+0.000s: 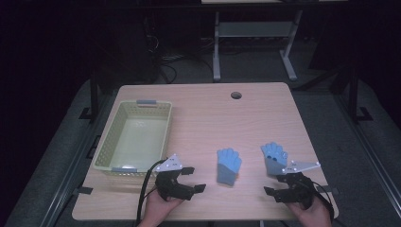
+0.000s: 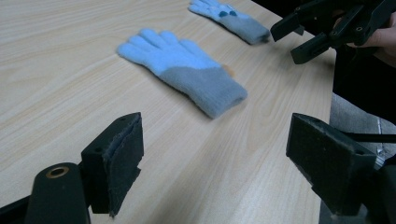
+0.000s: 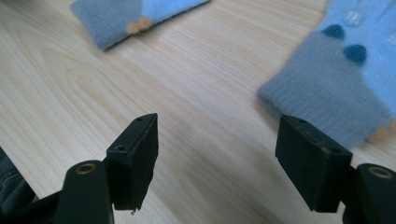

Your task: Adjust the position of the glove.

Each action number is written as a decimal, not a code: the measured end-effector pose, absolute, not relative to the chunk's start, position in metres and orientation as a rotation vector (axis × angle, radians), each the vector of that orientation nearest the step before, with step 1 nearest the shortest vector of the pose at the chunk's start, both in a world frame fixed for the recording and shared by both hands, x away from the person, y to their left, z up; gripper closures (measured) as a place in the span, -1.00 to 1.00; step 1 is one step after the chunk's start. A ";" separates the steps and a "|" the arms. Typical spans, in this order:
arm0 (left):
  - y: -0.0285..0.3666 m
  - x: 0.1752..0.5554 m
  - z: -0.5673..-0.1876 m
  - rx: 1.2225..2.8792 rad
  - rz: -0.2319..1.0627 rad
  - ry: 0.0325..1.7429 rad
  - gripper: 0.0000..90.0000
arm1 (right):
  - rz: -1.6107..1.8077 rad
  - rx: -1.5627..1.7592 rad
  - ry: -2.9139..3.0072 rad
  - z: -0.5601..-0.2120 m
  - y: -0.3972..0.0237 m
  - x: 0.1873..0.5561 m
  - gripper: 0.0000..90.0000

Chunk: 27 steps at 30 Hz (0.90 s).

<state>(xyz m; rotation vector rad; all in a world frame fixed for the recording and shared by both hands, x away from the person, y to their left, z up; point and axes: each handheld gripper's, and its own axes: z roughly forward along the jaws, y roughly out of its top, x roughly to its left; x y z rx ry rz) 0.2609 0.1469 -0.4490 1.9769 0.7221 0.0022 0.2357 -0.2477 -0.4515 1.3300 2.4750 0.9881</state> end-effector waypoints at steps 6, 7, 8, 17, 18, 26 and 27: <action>0.148 0.261 -0.449 1.979 0.004 0.720 -0.59 | 0.992 1.326 2.469 -0.451 -0.247 0.236 -0.36; 0.148 0.261 -0.449 1.979 0.004 0.720 -0.59 | 0.992 1.326 2.469 -0.451 -0.247 0.236 -0.36; 0.148 0.261 -0.449 1.978 0.007 0.715 -0.59 | 0.990 1.319 2.459 -0.448 -0.247 0.235 -0.36; 0.149 0.260 -0.449 1.976 0.011 0.718 -0.58 | 1.012 1.322 2.434 -0.441 -0.247 0.237 -0.38; 0.148 0.259 -0.449 1.985 0.015 0.715 -0.58 | 1.014 1.325 2.427 -0.437 -0.246 0.236 -0.39; 0.149 0.259 -0.449 1.974 0.016 0.718 -0.58 | 1.007 1.317 2.446 -0.429 -0.242 0.247 -0.41; 0.149 0.259 -0.449 1.971 0.014 0.726 -0.58 | 1.001 1.310 2.452 -0.427 -0.241 0.250 -0.41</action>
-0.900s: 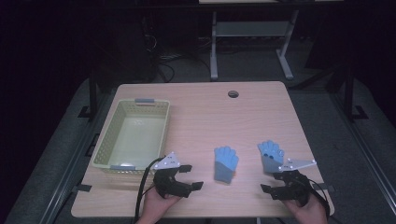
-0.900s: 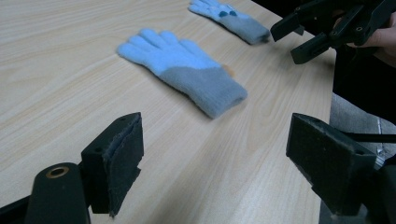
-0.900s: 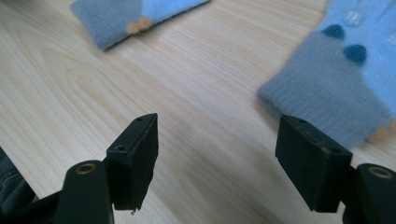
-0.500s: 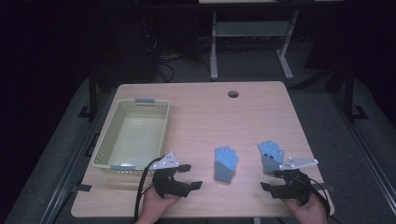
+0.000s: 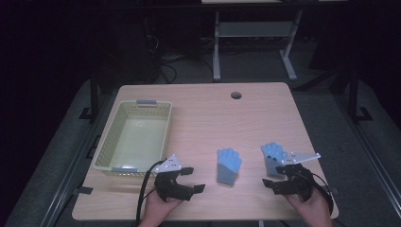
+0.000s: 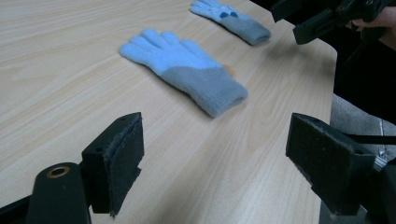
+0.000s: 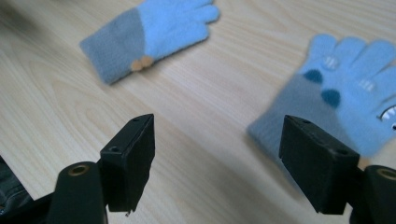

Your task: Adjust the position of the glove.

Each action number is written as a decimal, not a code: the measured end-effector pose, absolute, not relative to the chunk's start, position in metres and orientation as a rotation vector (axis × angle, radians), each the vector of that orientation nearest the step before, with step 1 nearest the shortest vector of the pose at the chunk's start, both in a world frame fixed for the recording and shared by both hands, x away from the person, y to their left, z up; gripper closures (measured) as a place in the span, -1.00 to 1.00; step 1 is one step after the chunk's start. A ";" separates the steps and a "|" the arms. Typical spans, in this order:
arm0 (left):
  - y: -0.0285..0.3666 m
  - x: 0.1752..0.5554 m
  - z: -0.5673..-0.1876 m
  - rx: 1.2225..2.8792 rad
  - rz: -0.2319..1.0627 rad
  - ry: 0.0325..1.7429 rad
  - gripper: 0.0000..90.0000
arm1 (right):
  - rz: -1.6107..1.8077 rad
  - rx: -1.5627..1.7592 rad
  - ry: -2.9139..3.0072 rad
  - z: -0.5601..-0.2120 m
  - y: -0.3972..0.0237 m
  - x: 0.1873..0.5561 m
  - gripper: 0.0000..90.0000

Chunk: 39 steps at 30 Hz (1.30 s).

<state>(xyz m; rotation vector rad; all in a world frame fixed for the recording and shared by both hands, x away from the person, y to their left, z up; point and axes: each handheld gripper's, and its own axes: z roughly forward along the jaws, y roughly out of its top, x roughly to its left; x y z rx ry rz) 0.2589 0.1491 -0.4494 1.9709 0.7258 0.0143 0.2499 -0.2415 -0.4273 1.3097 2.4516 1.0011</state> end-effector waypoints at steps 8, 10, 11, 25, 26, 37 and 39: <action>0.148 0.258 -0.451 1.976 0.009 0.724 -0.58 | 0.979 1.315 2.467 -0.419 -0.243 0.267 -0.41; 0.148 0.258 -0.450 1.980 0.011 0.720 -0.58 | 0.968 1.330 2.466 -0.419 -0.245 0.273 -0.41; 0.148 0.258 -0.450 1.978 0.013 0.718 -0.58 | 0.964 1.328 2.467 -0.419 -0.245 0.274 -0.41; 0.147 0.258 -0.452 1.986 0.005 0.713 -0.58 | 0.890 1.375 2.495 -0.411 -0.257 0.298 -0.36; 0.147 0.258 -0.452 1.986 0.005 0.713 -0.58 | 0.890 1.375 2.495 -0.411 -0.257 0.298 -0.36; 0.145 0.258 -0.451 1.974 0.003 0.710 -0.58 | 0.826 1.408 2.510 -0.407 -0.263 0.318 -0.17; 0.144 0.258 -0.451 1.975 0.005 0.708 -0.58 | 0.804 1.419 2.523 -0.408 -0.263 0.325 -0.13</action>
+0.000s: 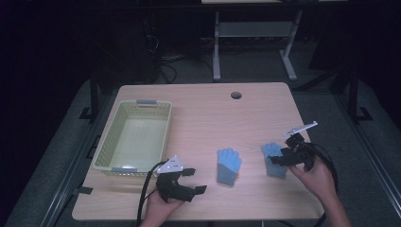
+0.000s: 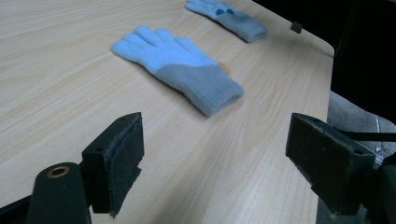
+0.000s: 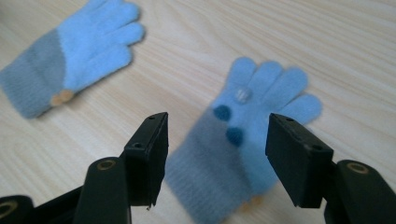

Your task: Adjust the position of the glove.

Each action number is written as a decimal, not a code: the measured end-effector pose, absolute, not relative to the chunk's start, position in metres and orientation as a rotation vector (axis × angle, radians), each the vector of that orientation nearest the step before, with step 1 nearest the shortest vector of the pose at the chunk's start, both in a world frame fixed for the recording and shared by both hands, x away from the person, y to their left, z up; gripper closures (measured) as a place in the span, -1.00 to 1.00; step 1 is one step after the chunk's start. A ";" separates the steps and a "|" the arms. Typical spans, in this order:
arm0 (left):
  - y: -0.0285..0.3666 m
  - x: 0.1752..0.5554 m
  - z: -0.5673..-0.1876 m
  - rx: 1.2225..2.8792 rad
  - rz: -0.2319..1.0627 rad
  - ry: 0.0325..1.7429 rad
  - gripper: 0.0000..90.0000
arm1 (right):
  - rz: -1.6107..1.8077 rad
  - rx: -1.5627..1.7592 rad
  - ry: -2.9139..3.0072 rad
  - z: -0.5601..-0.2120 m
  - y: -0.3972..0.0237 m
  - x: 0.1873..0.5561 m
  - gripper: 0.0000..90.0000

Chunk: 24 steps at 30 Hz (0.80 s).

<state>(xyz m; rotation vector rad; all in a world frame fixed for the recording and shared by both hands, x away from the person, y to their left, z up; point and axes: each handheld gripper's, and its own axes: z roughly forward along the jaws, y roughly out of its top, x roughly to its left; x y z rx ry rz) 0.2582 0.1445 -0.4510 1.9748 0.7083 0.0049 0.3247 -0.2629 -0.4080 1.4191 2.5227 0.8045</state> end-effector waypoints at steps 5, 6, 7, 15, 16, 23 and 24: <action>0.145 0.258 -0.451 1.977 0.000 0.711 -0.58 | 0.737 1.460 2.531 -0.415 -0.260 0.336 -0.04; 0.145 0.258 -0.450 1.977 0.005 0.705 -0.58 | 0.714 1.465 2.538 -0.417 -0.260 0.338 -0.02; 0.145 0.257 -0.449 1.974 0.009 0.706 -0.58 | 0.699 1.471 2.539 -0.419 -0.259 0.339 0.00; 0.145 0.258 -0.451 1.974 0.005 0.708 -0.58 | 0.564 1.521 2.564 -0.430 -0.257 0.347 0.13; 0.144 0.257 -0.450 1.972 0.007 0.706 -0.58 | 0.524 1.528 2.566 -0.434 -0.256 0.348 0.17; 0.144 0.257 -0.452 1.970 0.000 0.714 -0.58 | 0.479 1.525 2.577 -0.441 -0.253 0.348 0.19; 0.143 0.257 -0.452 1.967 -0.002 0.716 -0.58 | 0.476 1.529 2.572 -0.441 -0.253 0.347 0.20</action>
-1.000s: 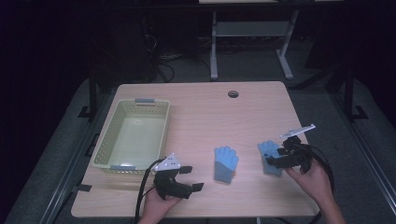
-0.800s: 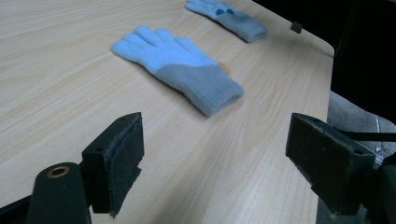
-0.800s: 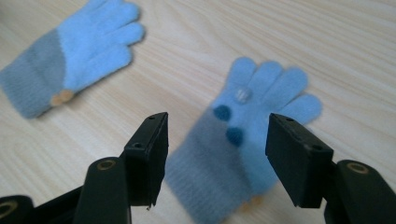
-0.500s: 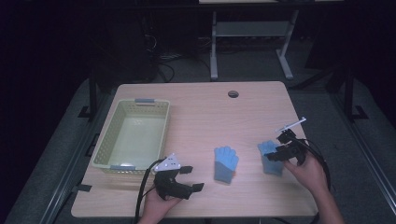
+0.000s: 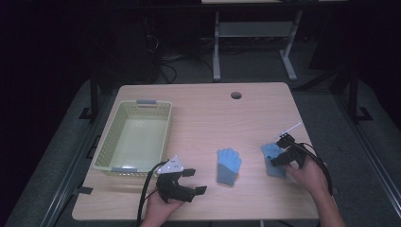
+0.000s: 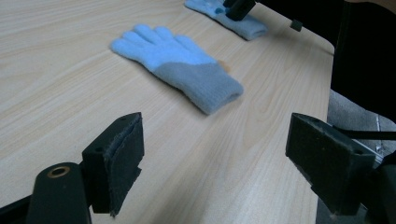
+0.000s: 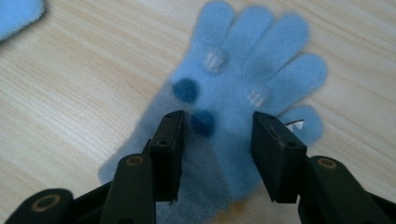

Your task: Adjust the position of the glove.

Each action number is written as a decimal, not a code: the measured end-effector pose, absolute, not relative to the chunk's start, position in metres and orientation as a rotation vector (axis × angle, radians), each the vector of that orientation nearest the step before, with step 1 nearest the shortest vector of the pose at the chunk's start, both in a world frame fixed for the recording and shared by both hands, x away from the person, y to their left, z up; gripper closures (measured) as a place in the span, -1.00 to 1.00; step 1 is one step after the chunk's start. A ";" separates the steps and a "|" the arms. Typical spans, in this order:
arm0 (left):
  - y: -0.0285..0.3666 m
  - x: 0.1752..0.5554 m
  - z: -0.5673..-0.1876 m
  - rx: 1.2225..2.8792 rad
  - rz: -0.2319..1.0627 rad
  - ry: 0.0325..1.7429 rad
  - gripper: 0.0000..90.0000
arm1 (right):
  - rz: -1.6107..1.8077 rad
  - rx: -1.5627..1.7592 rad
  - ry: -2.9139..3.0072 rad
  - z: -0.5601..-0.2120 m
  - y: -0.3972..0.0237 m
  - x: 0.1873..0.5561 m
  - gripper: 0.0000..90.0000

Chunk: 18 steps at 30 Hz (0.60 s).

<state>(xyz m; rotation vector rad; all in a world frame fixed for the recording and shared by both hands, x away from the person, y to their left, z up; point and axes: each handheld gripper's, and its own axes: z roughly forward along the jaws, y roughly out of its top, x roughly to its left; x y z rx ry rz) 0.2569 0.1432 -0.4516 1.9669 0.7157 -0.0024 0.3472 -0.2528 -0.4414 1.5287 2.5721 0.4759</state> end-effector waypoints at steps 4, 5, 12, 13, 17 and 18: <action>0.142 0.256 -0.452 1.973 0.002 0.710 -0.58 | 0.451 1.511 2.565 -0.442 -0.250 0.345 0.31; 0.142 0.256 -0.452 1.973 0.002 0.710 -0.58 | 0.451 1.511 2.565 -0.442 -0.250 0.345 0.31; 0.142 0.256 -0.451 1.975 0.008 0.714 -0.57 | 0.422 1.537 2.568 -0.440 -0.247 0.348 0.48; 0.142 0.256 -0.451 1.975 0.008 0.714 -0.58 | 0.422 1.537 2.568 -0.440 -0.247 0.348 0.48; 0.143 0.257 -0.453 1.978 -0.002 0.721 -0.57 | 0.432 1.534 2.561 -0.440 -0.247 0.348 0.65; 0.143 0.257 -0.453 1.976 -0.001 0.721 -0.57 | 0.437 1.542 2.554 -0.440 -0.248 0.348 0.69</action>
